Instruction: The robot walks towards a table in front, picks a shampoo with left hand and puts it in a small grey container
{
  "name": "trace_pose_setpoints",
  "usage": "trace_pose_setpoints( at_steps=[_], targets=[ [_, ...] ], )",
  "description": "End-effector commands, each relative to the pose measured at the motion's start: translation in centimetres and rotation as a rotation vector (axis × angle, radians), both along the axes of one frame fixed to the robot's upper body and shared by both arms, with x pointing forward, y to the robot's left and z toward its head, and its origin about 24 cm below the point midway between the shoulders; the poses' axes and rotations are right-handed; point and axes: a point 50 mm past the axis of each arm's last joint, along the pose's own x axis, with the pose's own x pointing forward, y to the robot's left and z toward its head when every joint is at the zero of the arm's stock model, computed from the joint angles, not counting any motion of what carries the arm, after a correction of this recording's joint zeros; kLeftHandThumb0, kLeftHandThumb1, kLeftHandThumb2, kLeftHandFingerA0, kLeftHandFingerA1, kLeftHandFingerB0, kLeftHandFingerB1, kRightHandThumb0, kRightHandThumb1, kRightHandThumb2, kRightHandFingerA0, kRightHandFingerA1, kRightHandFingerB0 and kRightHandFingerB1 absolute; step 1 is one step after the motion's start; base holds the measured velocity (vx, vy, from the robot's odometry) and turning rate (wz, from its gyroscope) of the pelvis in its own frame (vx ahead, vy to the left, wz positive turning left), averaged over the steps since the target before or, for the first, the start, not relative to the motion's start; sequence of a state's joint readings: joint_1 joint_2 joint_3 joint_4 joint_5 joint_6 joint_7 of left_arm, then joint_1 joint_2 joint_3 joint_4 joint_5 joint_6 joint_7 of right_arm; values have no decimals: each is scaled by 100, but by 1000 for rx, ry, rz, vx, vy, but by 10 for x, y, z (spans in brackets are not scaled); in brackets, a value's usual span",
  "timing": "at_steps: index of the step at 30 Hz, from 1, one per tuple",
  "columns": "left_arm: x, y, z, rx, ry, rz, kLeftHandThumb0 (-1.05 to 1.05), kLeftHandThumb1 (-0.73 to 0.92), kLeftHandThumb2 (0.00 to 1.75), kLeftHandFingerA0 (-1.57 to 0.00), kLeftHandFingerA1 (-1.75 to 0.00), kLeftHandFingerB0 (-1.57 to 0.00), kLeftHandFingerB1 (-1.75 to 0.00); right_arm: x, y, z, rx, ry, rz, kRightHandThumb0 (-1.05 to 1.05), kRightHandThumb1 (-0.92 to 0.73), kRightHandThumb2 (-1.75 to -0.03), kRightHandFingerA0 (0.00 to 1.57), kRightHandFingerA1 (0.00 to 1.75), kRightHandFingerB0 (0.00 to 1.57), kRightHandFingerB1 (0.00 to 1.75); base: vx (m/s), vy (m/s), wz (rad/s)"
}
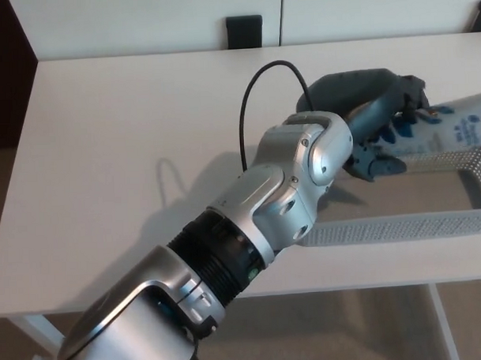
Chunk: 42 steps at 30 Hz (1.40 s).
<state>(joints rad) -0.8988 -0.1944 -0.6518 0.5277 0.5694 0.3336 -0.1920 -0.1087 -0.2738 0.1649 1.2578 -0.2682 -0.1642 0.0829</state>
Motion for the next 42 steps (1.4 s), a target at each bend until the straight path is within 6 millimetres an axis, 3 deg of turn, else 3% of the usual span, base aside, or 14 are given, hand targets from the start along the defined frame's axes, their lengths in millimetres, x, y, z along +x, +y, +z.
trace_pose_setpoints(
  at_steps=[1,2,20,21,22,32,33,34,35,37,38,39,41,42],
  targets=[
    [3,12,-3,93,147,53,-86,48,88,0,0,0,0,-1,-1,0,-6,5,-13,-29,-69,-61,67,46,58,41,0,0,0],
    [2,13,-3,111,158,38,-95,55,62,0,0,0,0,-1,-1,0,-5,1,-11,-29,-68,-60,70,47,57,41,0,0,0],
    [-7,28,20,77,140,-11,-99,57,64,0,0,0,-3,7,-5,4,-15,-10,16,-31,-70,-60,68,46,55,40,0,0,0],
    [-13,27,24,56,123,-40,-96,56,63,0,0,0,-3,1,-7,3,-19,0,13,-31,-70,-60,69,46,56,40,0,0,0],
    [-21,30,40,20,67,-87,-84,46,88,0,0,0,-3,1,-6,3,-11,-4,4,-29,-70,-61,66,46,56,41,0,0,0],
    [-101,64,93,-137,-231,-353,-69,42,80,0,-7,-2,-18,-15,-9,-1,-11,28,-8,-31,-70,-60,69,46,57,41,0,0,0],
    [-113,74,97,-161,-267,-388,-67,41,79,0,-10,-4,-20,-18,-10,-2,-15,32,-17,-30,-71,-61,69,46,58,41,0,0,0],
    [-126,91,104,-190,-304,-401,-62,54,57,-1,-23,-5,-25,-16,-12,0,-18,30,-20,-29,-71,-61,64,45,58,41,0,0,0],
    [-138,105,108,-210,-331,-408,-67,42,79,-3,-21,-10,-26,-19,-14,-1,-20,38,-19,-29,-71,-61,63,44,57,41,0,0,0],
    [-152,121,108,-245,-344,-409,-60,39,79,0,-30,-10,-33,-25,-17,-1,-27,53,-22,-31,-70,-61,63,44,57,41,0,0,0],
    [-157,128,109,-254,-334,-397,-60,52,61,-9,-25,-11,-25,-27,-16,-2,-25,59,-29,-31,-70,-61,64,44,56,40,0,0,0],
    [-164,142,107,-279,-314,-375,-33,31,88,-1,-51,0,-48,-24,-15,-2,-18,55,-45,-30,-69,-61,65,45,56,41,0,0,0],
    [-169,153,104,-301,-294,-356,-33,30,88,0,-50,0,-48,-22,-17,-1,-19,51,-54,-30,-68,-60,67,47,57,41,0,0,0],
    [-174,167,95,-320,-261,-332,-61,42,71,-15,-40,-11,-37,-27,-19,-1,-21,61,-59,-31,-67,-60,63,46,54,40,0,0,0]
  ],
)
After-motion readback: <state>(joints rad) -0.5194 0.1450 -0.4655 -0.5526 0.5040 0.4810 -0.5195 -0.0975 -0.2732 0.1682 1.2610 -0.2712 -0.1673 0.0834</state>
